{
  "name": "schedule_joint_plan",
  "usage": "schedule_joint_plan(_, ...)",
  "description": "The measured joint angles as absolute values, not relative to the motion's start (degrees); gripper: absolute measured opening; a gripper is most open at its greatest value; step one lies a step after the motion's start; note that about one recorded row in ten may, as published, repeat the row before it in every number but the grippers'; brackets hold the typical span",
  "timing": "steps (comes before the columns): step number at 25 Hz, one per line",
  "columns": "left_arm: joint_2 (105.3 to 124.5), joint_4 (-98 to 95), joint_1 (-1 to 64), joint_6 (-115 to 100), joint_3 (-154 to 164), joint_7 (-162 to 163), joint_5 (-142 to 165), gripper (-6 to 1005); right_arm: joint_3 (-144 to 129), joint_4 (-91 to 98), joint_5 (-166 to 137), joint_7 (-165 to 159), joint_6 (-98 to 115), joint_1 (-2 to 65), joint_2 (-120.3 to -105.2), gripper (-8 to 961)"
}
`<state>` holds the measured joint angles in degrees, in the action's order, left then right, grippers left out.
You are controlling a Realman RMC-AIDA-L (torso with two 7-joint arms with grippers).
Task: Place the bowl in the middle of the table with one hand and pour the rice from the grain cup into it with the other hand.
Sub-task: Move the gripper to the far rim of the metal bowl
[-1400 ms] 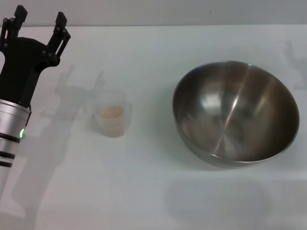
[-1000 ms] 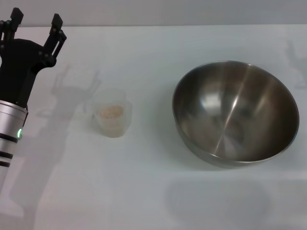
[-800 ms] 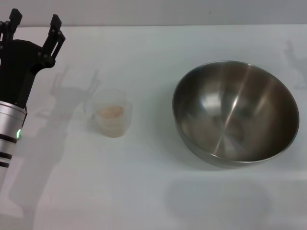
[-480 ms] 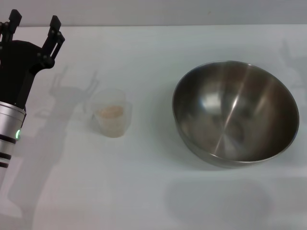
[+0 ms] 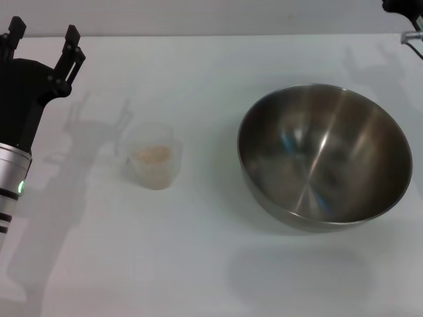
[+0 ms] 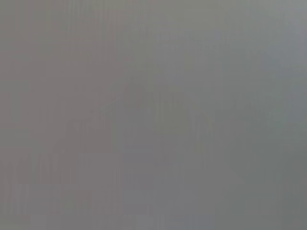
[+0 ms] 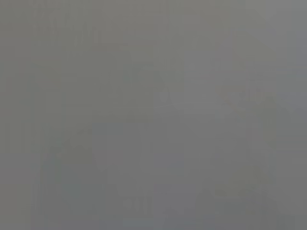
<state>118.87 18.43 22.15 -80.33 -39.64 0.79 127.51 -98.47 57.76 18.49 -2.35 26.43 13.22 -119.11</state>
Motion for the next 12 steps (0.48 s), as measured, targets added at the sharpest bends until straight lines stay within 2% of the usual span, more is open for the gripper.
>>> schedule_joint_plan(1,118.86,18.21,22.14,-80.34,-39.64,0.79,127.5,808,-98.48,67.09,18.49,-2.45,16.12,10.46,-119.15,705)
schedule_joint_plan(4,118.85,17.94,22.14,-80.36,-39.67,0.79,127.52,806,-98.02,75.49,18.47,-2.42,4.98,8.46,-119.2,704)
schedule_joint_plan(6,118.84,17.92,22.15,-80.6,-39.71,0.79,127.5,805,-95.98,87.71,18.51,-2.13,-14.53,7.24,-119.21,704)
schedule_joint_plan(7,118.84,17.92,22.15,-80.6,-39.71,0.79,127.5,804,-95.98,87.71,18.51,-2.13,-14.53,7.24,-119.21,704)
schedule_joint_plan(11,118.82,17.93,22.15,-80.93,-39.79,0.79,127.52,802,-90.17,101.33,19.17,-1.24,-45.19,10.04,-118.89,704)
schedule_joint_plan(12,118.82,17.91,22.15,-80.99,-39.8,0.79,127.51,801,-90.17,101.33,19.17,-1.24,-45.19,10.04,-118.89,704)
